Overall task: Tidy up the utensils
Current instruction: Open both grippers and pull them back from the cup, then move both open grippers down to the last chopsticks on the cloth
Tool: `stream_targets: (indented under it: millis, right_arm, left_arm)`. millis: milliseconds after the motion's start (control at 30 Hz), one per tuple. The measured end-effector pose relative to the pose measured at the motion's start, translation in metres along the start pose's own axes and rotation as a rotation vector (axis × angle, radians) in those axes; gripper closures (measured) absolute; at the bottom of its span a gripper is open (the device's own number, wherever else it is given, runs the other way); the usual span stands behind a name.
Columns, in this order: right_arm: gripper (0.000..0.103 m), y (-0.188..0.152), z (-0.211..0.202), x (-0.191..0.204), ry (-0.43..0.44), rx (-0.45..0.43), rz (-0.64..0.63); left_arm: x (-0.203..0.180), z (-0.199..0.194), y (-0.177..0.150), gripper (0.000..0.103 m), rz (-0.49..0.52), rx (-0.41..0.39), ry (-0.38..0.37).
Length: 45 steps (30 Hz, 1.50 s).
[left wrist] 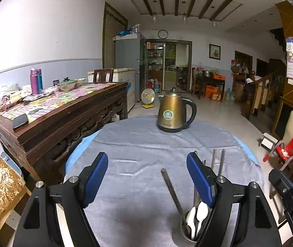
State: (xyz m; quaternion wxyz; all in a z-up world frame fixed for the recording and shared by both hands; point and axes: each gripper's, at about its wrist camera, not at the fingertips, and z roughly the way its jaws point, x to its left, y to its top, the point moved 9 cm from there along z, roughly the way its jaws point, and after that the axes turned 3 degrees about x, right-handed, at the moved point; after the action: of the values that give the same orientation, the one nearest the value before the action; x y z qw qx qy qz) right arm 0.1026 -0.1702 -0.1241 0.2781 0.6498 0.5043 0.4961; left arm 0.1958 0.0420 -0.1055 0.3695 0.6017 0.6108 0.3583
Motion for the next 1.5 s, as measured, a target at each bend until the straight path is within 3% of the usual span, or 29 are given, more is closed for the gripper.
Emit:
stream_targets:
  millis: [1500]
  right_arm:
    - [0.080,-0.028,0.034,-0.019,-0.015,0.128,0.082]
  left_arm:
    - [0.028,0.026,-0.022,0.024,-0.036,0.079,0.081]
